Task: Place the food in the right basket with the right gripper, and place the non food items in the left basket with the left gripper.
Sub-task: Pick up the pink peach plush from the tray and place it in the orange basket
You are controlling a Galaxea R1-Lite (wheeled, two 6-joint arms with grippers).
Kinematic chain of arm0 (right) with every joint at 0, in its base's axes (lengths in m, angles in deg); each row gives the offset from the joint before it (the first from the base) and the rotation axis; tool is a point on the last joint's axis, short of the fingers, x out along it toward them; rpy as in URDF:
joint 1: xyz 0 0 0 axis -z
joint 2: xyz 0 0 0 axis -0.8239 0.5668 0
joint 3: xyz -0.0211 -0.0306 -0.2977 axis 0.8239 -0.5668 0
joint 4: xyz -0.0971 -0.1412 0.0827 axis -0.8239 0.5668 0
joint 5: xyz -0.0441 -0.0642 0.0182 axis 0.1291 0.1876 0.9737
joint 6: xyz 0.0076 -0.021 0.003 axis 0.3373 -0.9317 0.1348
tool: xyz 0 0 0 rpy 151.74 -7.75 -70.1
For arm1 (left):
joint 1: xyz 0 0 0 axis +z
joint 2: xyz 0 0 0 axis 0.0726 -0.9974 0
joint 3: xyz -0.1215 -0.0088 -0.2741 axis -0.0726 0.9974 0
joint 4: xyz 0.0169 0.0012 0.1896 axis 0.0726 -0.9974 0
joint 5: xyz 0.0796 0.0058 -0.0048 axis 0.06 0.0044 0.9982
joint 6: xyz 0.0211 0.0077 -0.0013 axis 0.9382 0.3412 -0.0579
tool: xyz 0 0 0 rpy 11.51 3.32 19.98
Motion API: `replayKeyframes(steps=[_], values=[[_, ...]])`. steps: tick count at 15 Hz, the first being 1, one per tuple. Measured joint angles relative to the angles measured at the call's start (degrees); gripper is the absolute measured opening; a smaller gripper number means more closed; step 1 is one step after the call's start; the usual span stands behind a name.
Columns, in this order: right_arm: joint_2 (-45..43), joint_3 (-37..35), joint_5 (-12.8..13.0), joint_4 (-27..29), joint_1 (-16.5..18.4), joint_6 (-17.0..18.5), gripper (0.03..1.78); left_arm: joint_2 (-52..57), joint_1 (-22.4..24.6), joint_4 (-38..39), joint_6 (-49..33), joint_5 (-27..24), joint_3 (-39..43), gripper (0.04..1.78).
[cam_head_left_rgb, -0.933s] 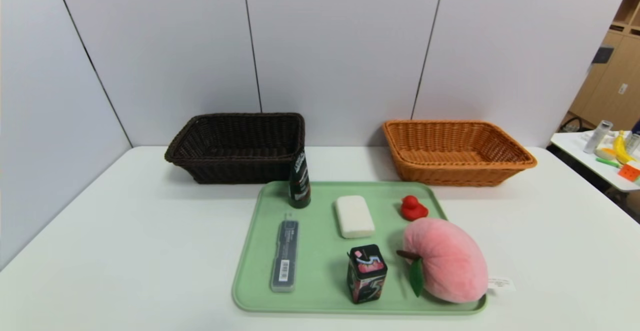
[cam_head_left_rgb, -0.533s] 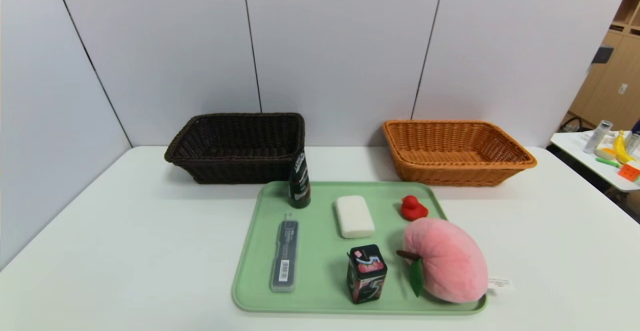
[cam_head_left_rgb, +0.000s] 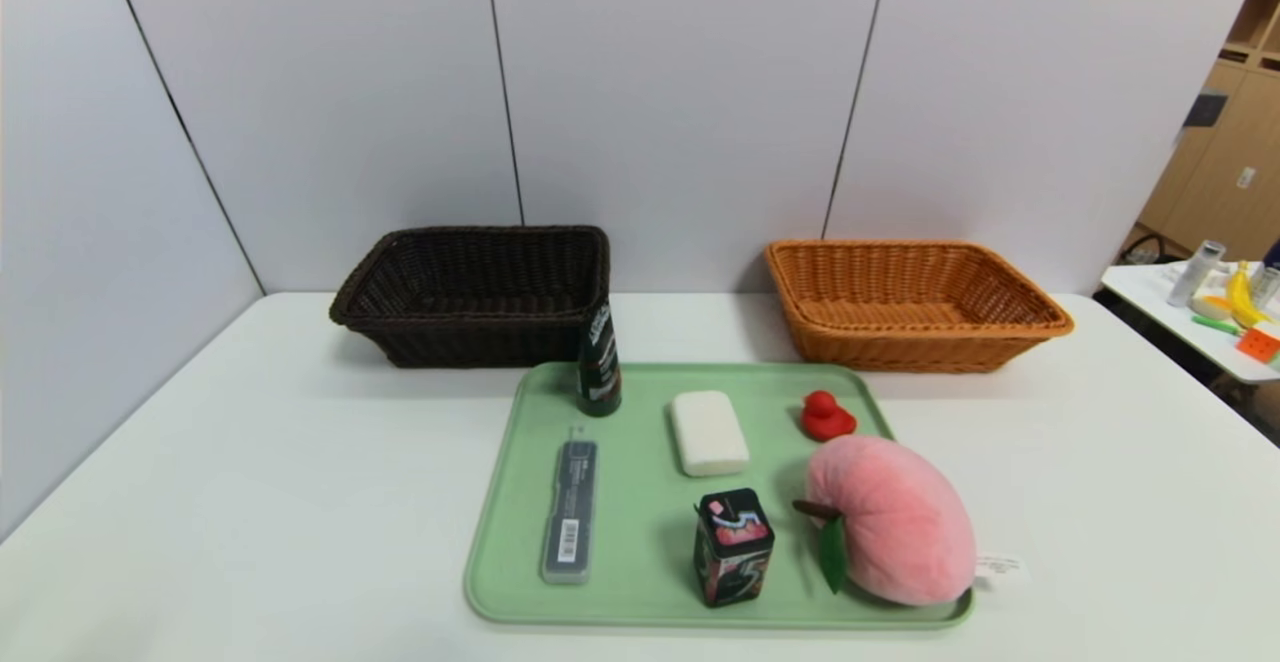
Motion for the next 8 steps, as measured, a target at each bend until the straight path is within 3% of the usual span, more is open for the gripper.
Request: replayKeyframes(steps=[5, 8], values=[[26.2, 17.7, -0.4, -7.6, -1.6, 0.2, 0.05, -27.3, 0.0, 12.3, 0.3, -1.7, -17.4, 1.69], [36.5, 23.8, -0.5, -10.5, -2.0, 0.2, 0.05, -39.2, 0.0, 15.7, 0.4, -2.5, -25.6, 1.69]])
